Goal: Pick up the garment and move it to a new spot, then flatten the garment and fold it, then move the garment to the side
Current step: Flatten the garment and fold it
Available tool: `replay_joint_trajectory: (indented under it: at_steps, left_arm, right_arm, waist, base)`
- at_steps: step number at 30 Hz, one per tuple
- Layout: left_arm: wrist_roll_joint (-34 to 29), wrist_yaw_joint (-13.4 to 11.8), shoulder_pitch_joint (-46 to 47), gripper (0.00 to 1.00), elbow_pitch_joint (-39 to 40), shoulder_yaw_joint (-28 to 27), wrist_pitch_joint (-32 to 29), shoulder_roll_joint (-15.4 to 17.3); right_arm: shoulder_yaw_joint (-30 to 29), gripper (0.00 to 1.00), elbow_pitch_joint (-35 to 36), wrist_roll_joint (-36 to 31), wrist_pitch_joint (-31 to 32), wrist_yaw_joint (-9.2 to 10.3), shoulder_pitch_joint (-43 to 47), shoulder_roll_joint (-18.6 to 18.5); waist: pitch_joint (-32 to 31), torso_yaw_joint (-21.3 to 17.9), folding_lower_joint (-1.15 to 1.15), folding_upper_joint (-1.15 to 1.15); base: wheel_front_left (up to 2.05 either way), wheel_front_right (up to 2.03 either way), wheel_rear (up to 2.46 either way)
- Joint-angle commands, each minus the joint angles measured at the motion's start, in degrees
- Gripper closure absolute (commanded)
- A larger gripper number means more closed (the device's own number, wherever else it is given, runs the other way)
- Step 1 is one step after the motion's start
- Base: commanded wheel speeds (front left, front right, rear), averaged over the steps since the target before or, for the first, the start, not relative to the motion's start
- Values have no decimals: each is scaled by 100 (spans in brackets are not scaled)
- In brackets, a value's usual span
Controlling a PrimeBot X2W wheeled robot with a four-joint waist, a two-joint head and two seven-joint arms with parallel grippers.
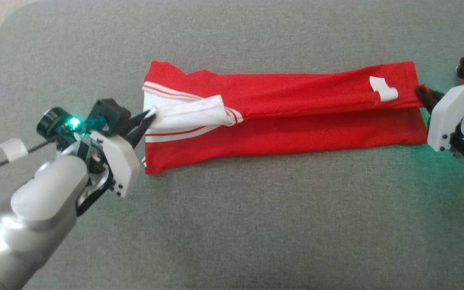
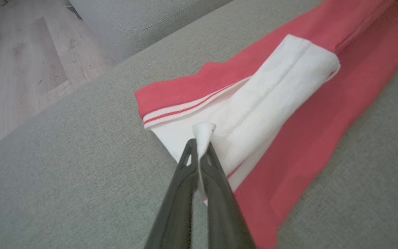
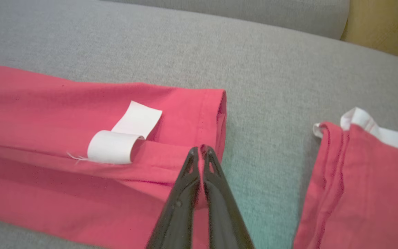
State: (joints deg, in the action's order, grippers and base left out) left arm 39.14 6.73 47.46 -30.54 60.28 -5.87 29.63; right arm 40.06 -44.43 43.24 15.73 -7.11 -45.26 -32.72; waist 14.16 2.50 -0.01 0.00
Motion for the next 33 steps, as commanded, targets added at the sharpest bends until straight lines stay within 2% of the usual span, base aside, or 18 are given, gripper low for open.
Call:
replay_joint_trajectory:
  at_steps: [1, 10, 15, 16, 17, 18, 19, 21, 26, 29, 33]
  left_arm:
    - [-50, -85, 147, 100, 158, -179, -29, 265]
    - [-84, -237, -123, 100, 424, 8, -243, 364]
    - [-70, -250, -167, 100, 466, 80, -373, 386]
    - [-75, -256, -171, 100, 465, 94, -389, 387]
    - [-100, -286, -165, 69, 469, 97, -365, 389]
    - [-135, -340, -158, 9, 471, 86, -301, 386]
    - [-145, -363, -164, 0, 461, 85, -272, 379]
    - [-117, -414, -172, 0, 440, 47, -207, 353]
    - [61, -931, -43, 0, 414, -487, 453, 195]
    - [294, -1301, 3, 0, 430, -988, 1069, 30]
    - [397, -1721, -76, 0, 621, -1530, 1914, -200]
  right_arm:
    - [64, 100, 173, 106, 87, -37, 84, -226]
    - [482, 100, 562, 554, 753, -37, 214, -533]
    - [598, 100, 575, 484, 803, -37, 176, -648]
    - [590, 35, 531, 458, 768, -37, 163, -636]
    - [536, 0, 444, 527, 809, -37, 173, -579]
    - [482, 0, 400, 602, 838, -37, 172, -513]
    - [416, 0, 363, 680, 857, -37, 161, -449]
    - [317, 0, 352, 740, 798, -37, 109, -382]
    - [-208, 0, 418, 915, 210, -37, -119, -230]
    - [-609, 0, 549, 952, -466, -37, -219, -43]
    - [-1142, 0, 759, 800, -1628, -37, -187, 390]
  waist:
    - [-38, -37, 1, 0]
    - [-87, -168, 1, 0]
    - [-27, -186, 1, 0]
    - [-20, -186, 1, 0]
    - [-17, -188, 1, 0]
    - [-16, -191, 1, 0]
    - [-22, -195, 1, 0]
    - [-52, -200, 1, 0]
    - [-276, -208, 1, 0]
    - [-405, -210, 1, 0]
    - [-579, -219, 1, 0]
  base:
    - [0, 0, 0]
    - [0, 0, 0]
    - [0, 0, 0]
    - [0, 0, 0]
    - [0, 0, 0]
    - [0, 0, 0]
    - [0, 0, 0]
    - [0, 0, 0]
    - [0, 0, 0]
    - [0, 0, 0]
    - [0, 0, 0]
